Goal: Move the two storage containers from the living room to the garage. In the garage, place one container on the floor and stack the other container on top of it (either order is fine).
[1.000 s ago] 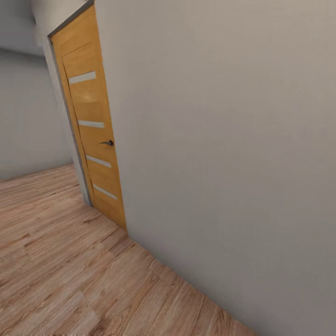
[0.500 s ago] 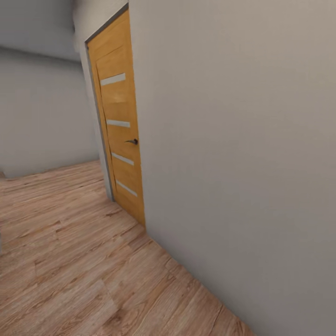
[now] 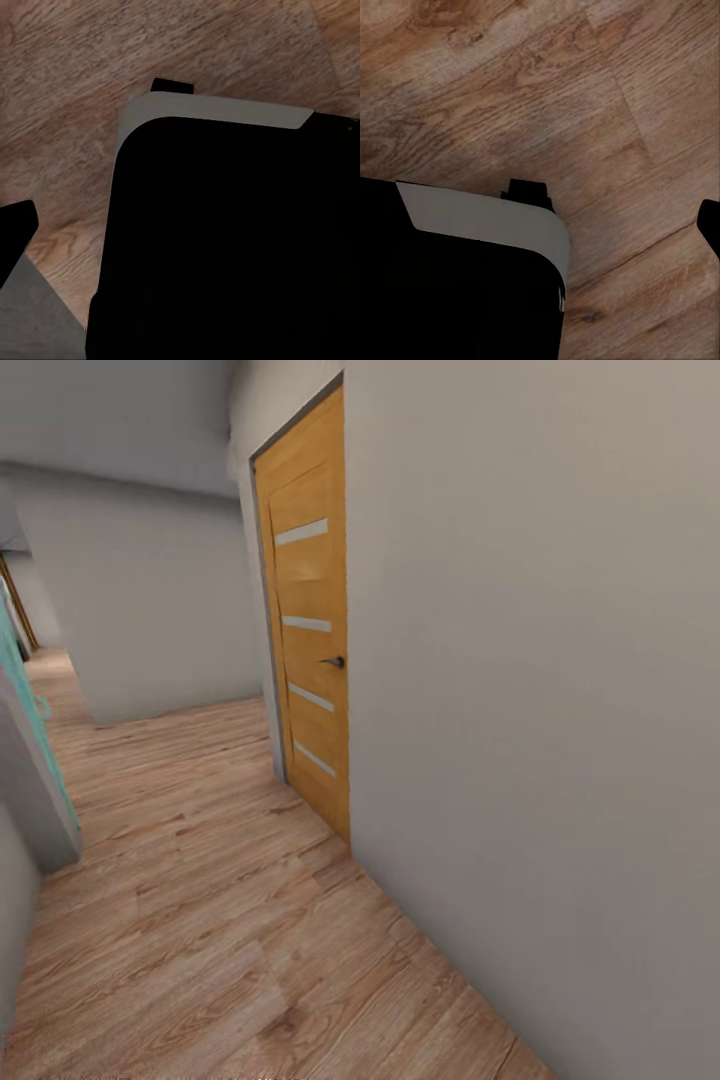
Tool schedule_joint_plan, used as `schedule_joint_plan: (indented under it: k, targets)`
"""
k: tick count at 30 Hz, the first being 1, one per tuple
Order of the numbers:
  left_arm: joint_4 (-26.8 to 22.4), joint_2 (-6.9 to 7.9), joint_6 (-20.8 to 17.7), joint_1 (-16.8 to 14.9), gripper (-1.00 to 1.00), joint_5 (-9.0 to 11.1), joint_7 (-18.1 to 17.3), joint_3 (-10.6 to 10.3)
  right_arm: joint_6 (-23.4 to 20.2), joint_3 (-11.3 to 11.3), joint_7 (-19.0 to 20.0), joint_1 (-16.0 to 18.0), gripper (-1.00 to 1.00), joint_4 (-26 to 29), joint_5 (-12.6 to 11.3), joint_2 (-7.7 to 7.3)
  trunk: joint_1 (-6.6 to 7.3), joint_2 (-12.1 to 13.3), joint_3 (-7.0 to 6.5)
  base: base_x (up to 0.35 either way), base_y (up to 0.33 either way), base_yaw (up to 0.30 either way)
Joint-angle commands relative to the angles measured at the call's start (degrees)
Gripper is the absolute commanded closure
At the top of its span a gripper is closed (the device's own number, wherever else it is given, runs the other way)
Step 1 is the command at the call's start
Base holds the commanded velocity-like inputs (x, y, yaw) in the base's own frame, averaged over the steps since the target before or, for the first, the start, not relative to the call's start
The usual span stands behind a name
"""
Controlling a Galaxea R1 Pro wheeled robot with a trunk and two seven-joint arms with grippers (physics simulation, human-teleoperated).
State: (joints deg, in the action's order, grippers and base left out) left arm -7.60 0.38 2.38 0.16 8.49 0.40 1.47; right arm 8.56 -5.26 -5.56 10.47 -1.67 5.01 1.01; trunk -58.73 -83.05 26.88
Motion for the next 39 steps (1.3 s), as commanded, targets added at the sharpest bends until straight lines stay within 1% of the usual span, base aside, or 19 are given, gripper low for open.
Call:
schedule_joint_plan:
  k: [1, 4, 23, 34, 39]
  targets:
    - [-0.1, -0.01, 0.1, 0.0, -1.00, 0.3, 0.0, 0.1, 0.3, -0.4, -0.4, 0.1, -1.00, -0.2, 0.5, 0.01, 0.00, 0.0, 0.05, 0.000, 0.000, 0.299]
    - [-0.1, 0.02, 0.1, 0.0, -1.00, 0.3, 0.0, 0.1, 0.9, -0.4, -0.4, 0.1, -1.00, -0.2, 0.5, -0.09, 0.00, 0.0, 0.05, 0.000, 0.000, 0.297]
    - [-0.1, 0.00, 0.1, 0.0, -1.00, 0.3, 0.0, 0.1, 0.9, -0.4, -0.3, 0.1, -1.00, -0.2, 0.6, -0.21, 0.00, 0.0, 0.05, 0.000, 0.000, 0.297]
    - [-0.1, -0.01, 0.1, 0.0, -1.00, 0.2, 0.0, 0.1, 0.9, -0.4, -0.2, 0.1, -1.00, -0.2, 0.6, 0.07, 0.00, 0.0, 0.05, 0.001, 0.000, 0.297]
    - [0.0, 0.04, 0.1, 0.0, -1.00, 0.4, 0.0, 0.1, 0.9, -0.4, -0.2, 0.1, -1.00, -0.2, 0.6, 0.08, 0.00, 0.0, 0.05, 0.115, 0.000, 0.285]
